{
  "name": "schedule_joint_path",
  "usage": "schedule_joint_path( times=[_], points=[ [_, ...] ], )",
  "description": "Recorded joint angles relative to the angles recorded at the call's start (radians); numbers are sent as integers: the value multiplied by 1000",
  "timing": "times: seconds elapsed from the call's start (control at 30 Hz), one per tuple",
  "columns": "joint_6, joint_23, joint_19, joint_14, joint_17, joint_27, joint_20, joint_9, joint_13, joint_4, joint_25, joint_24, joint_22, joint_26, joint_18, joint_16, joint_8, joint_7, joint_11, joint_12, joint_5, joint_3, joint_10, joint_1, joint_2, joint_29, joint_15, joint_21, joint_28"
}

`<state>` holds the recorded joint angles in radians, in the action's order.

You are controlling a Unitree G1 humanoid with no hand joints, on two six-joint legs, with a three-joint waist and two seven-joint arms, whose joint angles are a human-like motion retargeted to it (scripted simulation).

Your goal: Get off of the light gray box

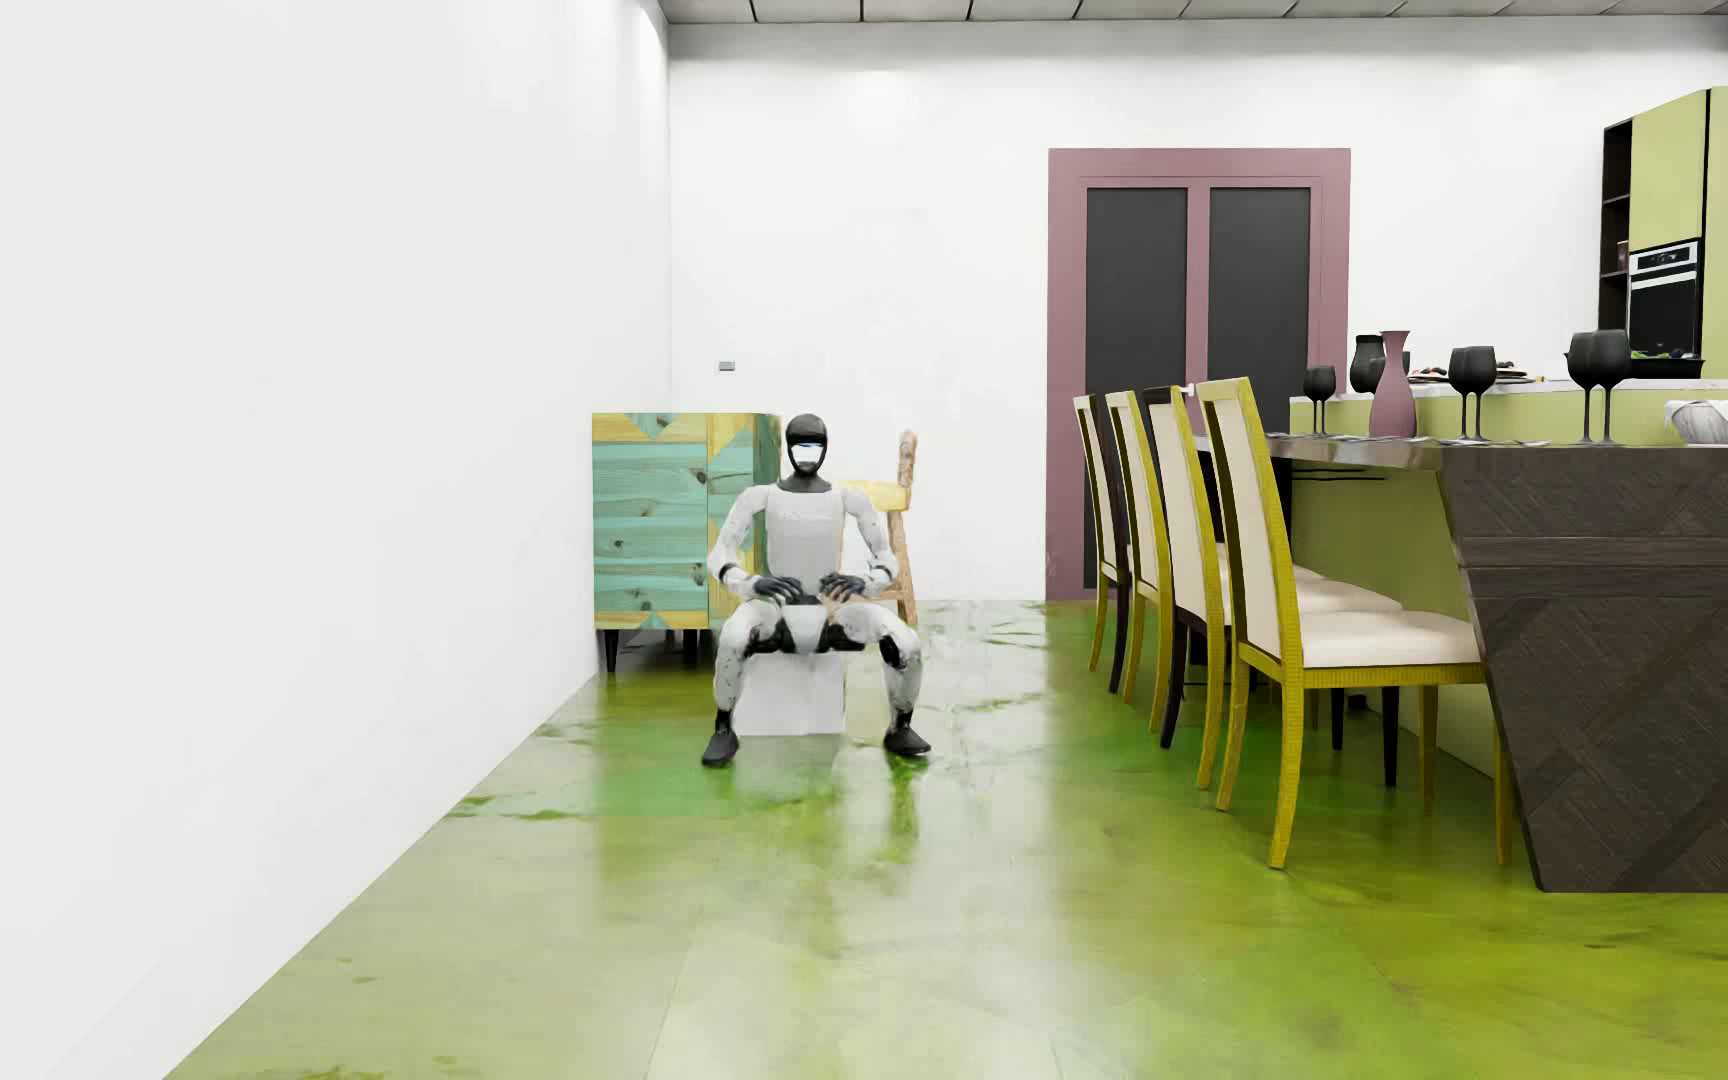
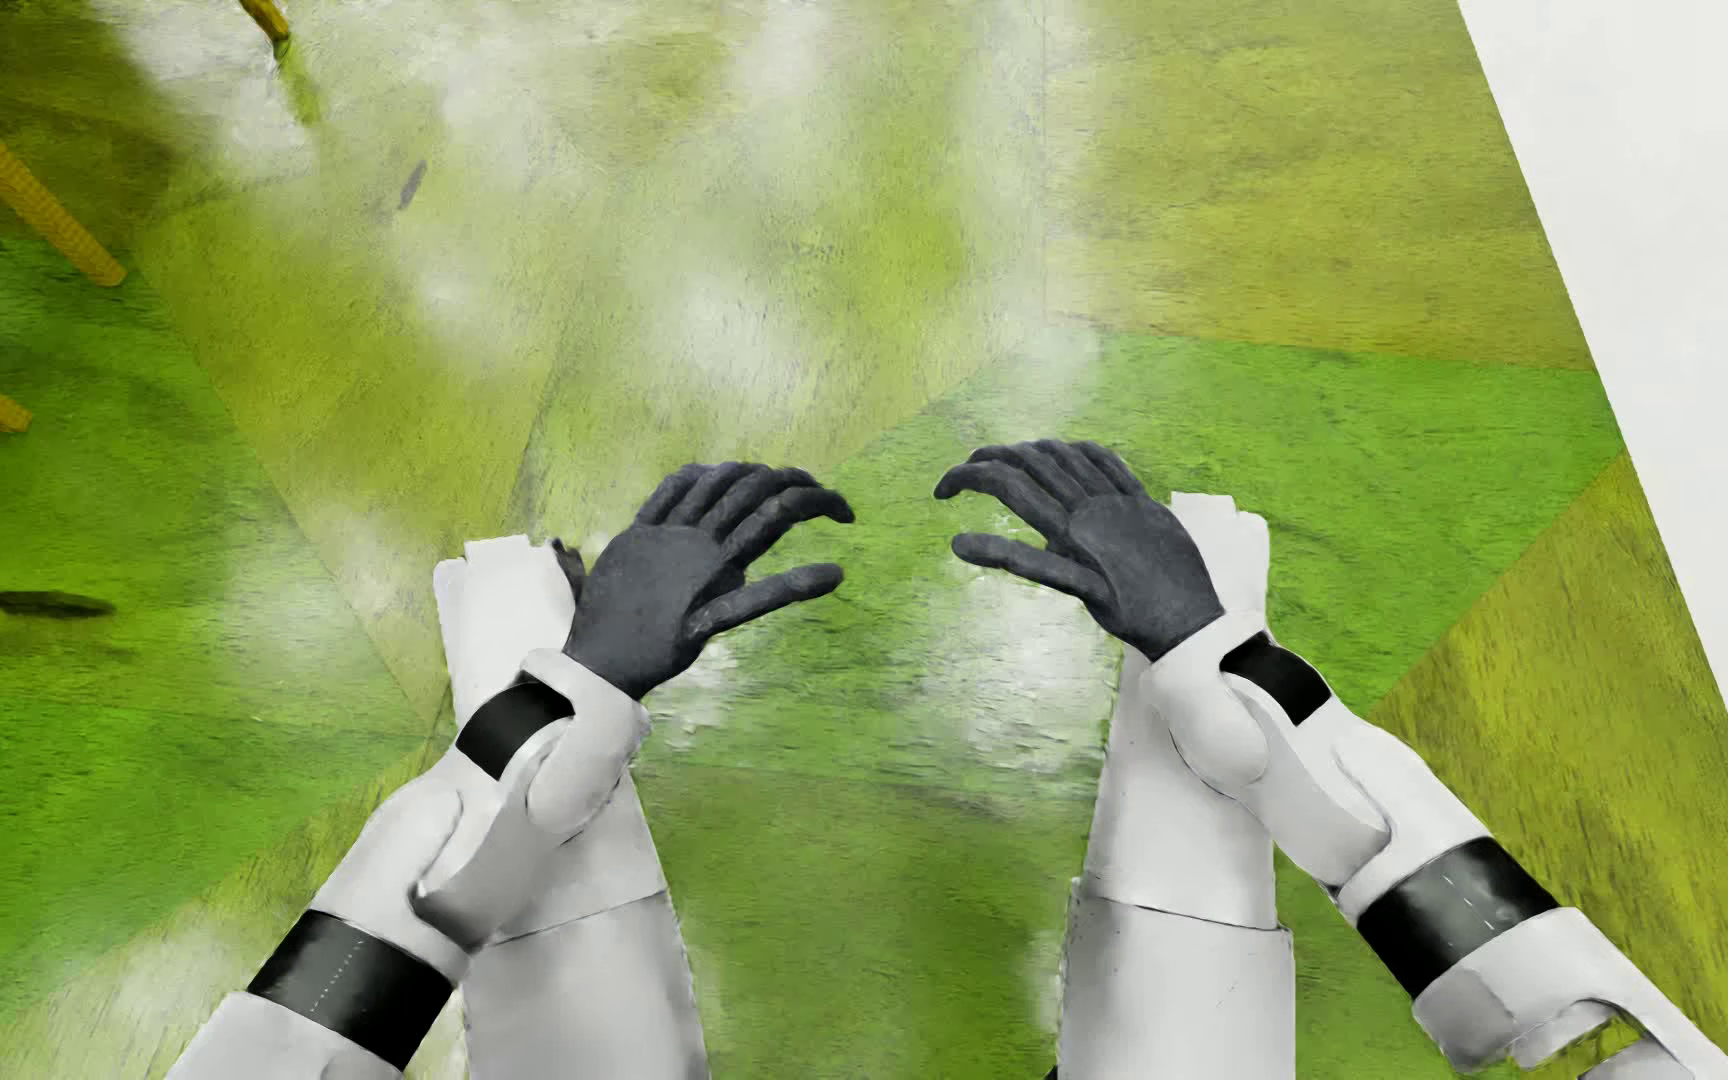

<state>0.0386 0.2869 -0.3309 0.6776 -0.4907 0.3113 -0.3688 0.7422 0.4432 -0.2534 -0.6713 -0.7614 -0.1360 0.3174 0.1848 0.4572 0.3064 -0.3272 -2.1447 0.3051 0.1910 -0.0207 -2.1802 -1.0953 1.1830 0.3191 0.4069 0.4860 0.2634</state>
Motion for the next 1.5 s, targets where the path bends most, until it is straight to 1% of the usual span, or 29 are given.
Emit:
schedule_joint_path(
  times=[0.13,0.3,0.33,0.37,0.4,0.43,0.47,0.5,0.57,0.6,0.67,0.7,0.73,0.77,0.83,0.87,0.97,1.0,1.03,1.07,1.13,1.2,1.23,1.27,1.3,1.33,1.4,1.47,1.5],
  points=[
    [0,-184,-22,27,-47,15,44,54,-25,-8,-10,28,212,10,-9,57,-4,-31,-3,-24,1,0,-55,-84,66,-32,-9,-53,-47],
    [29,-501,-36,54,-135,-88,2,233,-89,-14,-2,85,525,-35,10,186,3,-48,-6,-75,-14,-10,-62,-117,127,194,-1,-39,58],
    [34,-578,-41,57,-170,-61,-5,257,-90,-16,24,100,596,-47,9,209,9,-59,-13,-94,-14,-15,-69,-161,174,193,4,-37,122],
    [32,-620,-39,59,-185,-99,-12,275,-111,-5,20,83,655,-60,3,207,17,-74,-12,-126,-11,-14,-73,-216,226,288,10,-64,106],
    [-6,-635,-49,39,-216,-119,-31,287,-142,22,2,38,714,-54,-9,195,34,-97,-3,-190,3,3,-66,-272,248,333,20,-93,77],
    [-35,-663,-36,38,-281,-81,-35,287,-134,44,-20,19,696,-59,-32,180,25,-88,19,-222,14,8,-50,-318,278,276,21,-96,131],
    [-37,-673,-18,43,-314,-64,-4,282,-112,50,-19,28,680,-51,-71,179,8,-58,46,-208,6,8,-18,-319,286,248,22,-94,109],
    [-43,-653,-6,48,-335,-45,-4,276,-91,64,15,30,643,-25,-109,163,-22,-31,89,-174,1,14,19,-292,265,265,31,-68,108],
    [-45,-543,3,72,-299,-66,-9,238,-55,63,20,15,548,-48,-151,127,-44,6,176,-139,-18,18,102,-216,199,270,44,-8,146],
    [-44,-472,4,72,-272,-44,-22,203,-33,74,15,24,459,-46,-169,95,-49,13,235,-120,-26,12,155,-183,166,225,54,37,122],
    [-51,-287,1,71,-194,-88,-98,144,10,81,1,10,256,-82,-208,56,-69,42,372,-62,-33,9,290,-82,65,196,64,103,131],
    [-47,-182,0,50,-148,-35,-126,103,23,88,5,8,122,-66,-213,31,-68,61,448,-51,-33,2,367,-25,11,127,66,128,143],
    [-47,-83,11,57,-121,-55,-137,70,38,84,19,23,8,-78,-225,8,-94,86,522,-28,-34,3,447,44,-48,89,59,147,160],
    [-41,37,6,39,-93,-23,-173,31,44,93,29,55,-117,-60,-235,-12,-98,109,603,-2,-21,9,539,115,-111,26,58,171,140],
    [-27,280,35,27,-30,-11,-218,-46,49,81,88,51,-341,-119,-249,-64,-165,183,774,16,-21,23,725,299,-271,-78,30,226,157],
    [-30,386,50,11,-19,-15,-238,-84,29,111,117,53,-385,-96,-272,-91,-177,205,867,17,-16,36,826,397,-368,-90,25,235,164],
    [-21,434,107,-41,11,-30,-233,-221,-99,213,137,40,-277,10,-323,-94,-193,227,1081,-9,-11,32,1139,658,-632,-5,-19,156,33],
    [-29,403,94,-63,9,-9,-240,-259,-142,246,170,58,-227,35,-308,-104,-196,230,1101,-12,-12,27,1252,762,-706,-38,-77,92,-3],
    [-18,390,116,-84,44,-42,-232,-292,-173,254,187,88,-195,43,-304,-81,-155,232,1100,-19,-39,-14,1380,888,-765,46,-208,77,-15],
    [-51,385,105,-124,42,-50,-230,-319,-193,259,177,66,-159,32,-321,-99,-120,226,1047,-12,-60,-31,1533,1013,-764,91,-259,41,-4],
    [-77,357,7,-179,76,-66,-142,-425,-230,209,140,74,-108,20,-253,-96,-138,321,1001,-53,-96,-86,1814,1218,-666,113,-217,-38,-51],
    [-74,362,-4,-213,132,-84,-119,-502,-244,168,161,114,-102,4,-208,-62,-208,383,1159,-75,-129,-119,2022,1371,-580,144,-189,-105,-4],
    [-71,347,14,-216,137,-59,-129,-505,-236,172,183,104,-93,-12,-205,-44,-240,402,1307,-56,-140,-112,2106,1443,-558,128,-197,-149,26],
    [-59,350,-38,-211,167,-71,-136,-507,-256,164,280,141,-103,-5,-204,-19,-227,405,1490,-68,-159,-114,2180,1548,-577,87,-340,-174,41],
    [-30,355,-14,-176,197,-87,-132,-513,-277,179,330,146,-87,-23,-192,26,-250,438,1668,-69,-194,-97,2180,1597,-581,87,-465,-189,14],
    [-41,371,7,-152,208,-90,-134,-516,-315,162,341,154,-81,-15,-164,52,-214,454,1839,-90,-204,-101,2194,1676,-634,126,-529,-194,2],
    [-46,415,39,-131,196,-127,-114,-525,-349,157,386,145,-65,6,-146,96,-169,447,1743,-103,-178,-128,2142,1719,-583,176,-504,-205,-60],
    [-84,461,-11,-192,123,-114,-51,-565,-380,106,365,116,-109,9,-74,97,-155,447,1552,-179,-175,-139,1948,1670,-548,96,-465,-225,-120],
    [-99,480,65,-283,95,-116,-8,-586,-398,90,323,115,-167,-16,-38,85,-194,446,1532,-251,-209,-122,1819,1637,-587,80,-431,-190,-105]
  ],
)
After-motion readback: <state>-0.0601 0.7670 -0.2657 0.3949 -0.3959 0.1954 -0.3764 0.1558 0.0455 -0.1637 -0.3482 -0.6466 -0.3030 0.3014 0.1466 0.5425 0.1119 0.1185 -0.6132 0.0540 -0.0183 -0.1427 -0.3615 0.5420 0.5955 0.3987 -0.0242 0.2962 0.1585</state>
